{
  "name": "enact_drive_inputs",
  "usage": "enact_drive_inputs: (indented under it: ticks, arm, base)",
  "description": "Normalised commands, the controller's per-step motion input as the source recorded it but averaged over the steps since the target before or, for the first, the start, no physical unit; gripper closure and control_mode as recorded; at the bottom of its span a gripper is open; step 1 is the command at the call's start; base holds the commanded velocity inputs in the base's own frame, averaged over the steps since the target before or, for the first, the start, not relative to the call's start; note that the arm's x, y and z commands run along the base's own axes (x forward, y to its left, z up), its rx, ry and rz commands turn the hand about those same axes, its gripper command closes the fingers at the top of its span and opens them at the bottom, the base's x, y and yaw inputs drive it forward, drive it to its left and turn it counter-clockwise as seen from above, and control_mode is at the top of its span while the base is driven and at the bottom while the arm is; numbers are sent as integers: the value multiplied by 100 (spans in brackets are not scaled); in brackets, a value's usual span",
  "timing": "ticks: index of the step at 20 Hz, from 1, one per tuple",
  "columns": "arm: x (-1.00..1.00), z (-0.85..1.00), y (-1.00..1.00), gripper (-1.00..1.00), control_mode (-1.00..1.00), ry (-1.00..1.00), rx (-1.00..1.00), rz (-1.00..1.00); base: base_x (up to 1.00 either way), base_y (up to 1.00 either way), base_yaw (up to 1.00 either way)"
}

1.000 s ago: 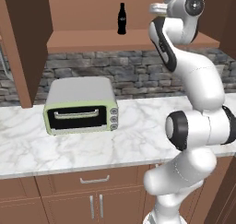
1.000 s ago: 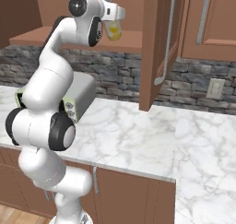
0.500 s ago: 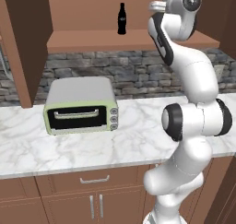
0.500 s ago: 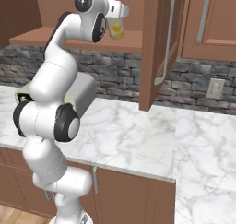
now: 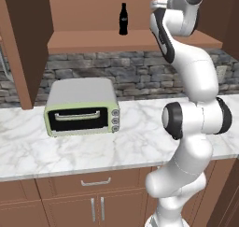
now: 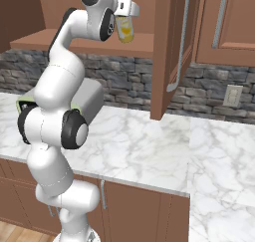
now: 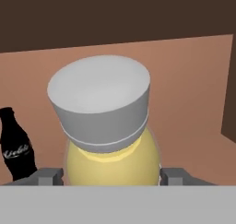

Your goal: Sort all alcoholic drinks to one cabinet, and non-alcoholic drinks to the other.

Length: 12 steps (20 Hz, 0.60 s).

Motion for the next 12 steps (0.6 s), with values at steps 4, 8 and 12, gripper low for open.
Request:
enact_drive_inputs:
  ticks: [4, 8, 12]
  arm:
    - [19, -35, 0, 100, -100, 0, 0, 0]
    - [19, -32, 0, -100, -100, 0, 0, 0]
    - [26, -19, 0, -100, -100, 0, 0, 0]
  base:
    - [0, 0, 0]
    - [0, 0, 0]
    - [0, 0, 0]
